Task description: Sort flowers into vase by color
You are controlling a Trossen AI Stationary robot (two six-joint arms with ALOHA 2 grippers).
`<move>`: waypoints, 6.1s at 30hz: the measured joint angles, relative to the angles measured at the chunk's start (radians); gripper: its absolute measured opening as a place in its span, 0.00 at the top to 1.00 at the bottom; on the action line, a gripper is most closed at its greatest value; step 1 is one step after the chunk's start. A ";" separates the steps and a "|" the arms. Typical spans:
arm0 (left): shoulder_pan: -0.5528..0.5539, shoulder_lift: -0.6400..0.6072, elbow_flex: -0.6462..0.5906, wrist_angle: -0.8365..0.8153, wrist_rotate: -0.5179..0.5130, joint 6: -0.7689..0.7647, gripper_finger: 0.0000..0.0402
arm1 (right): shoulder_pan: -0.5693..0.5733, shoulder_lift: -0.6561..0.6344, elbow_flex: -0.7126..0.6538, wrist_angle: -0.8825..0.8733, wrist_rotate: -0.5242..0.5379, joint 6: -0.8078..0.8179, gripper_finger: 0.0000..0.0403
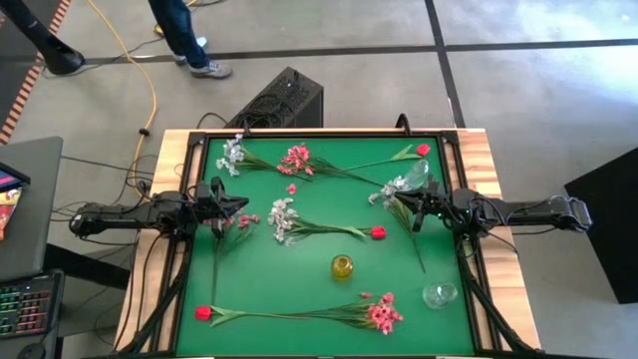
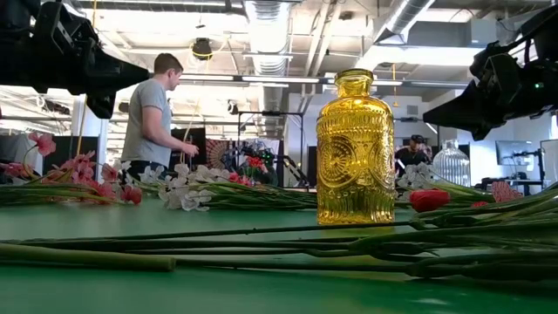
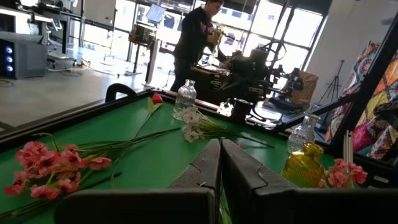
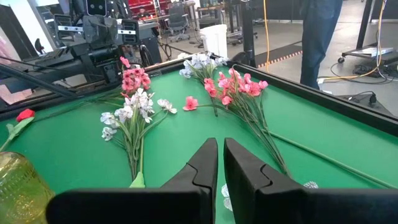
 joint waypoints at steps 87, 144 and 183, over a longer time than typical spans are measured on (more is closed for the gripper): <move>0.000 0.859 0.990 -0.512 -0.026 0.229 0.49 | 0.088 0.880 1.166 -0.965 -0.287 0.164 0.71; 0.000 0.880 0.989 -0.577 -0.119 0.105 0.42 | 0.008 1.106 0.639 -0.826 -0.291 0.820 0.92; 0.000 0.880 0.989 -0.584 -0.219 0.114 0.42 | -0.147 0.586 1.096 -0.725 0.218 -0.005 0.90</move>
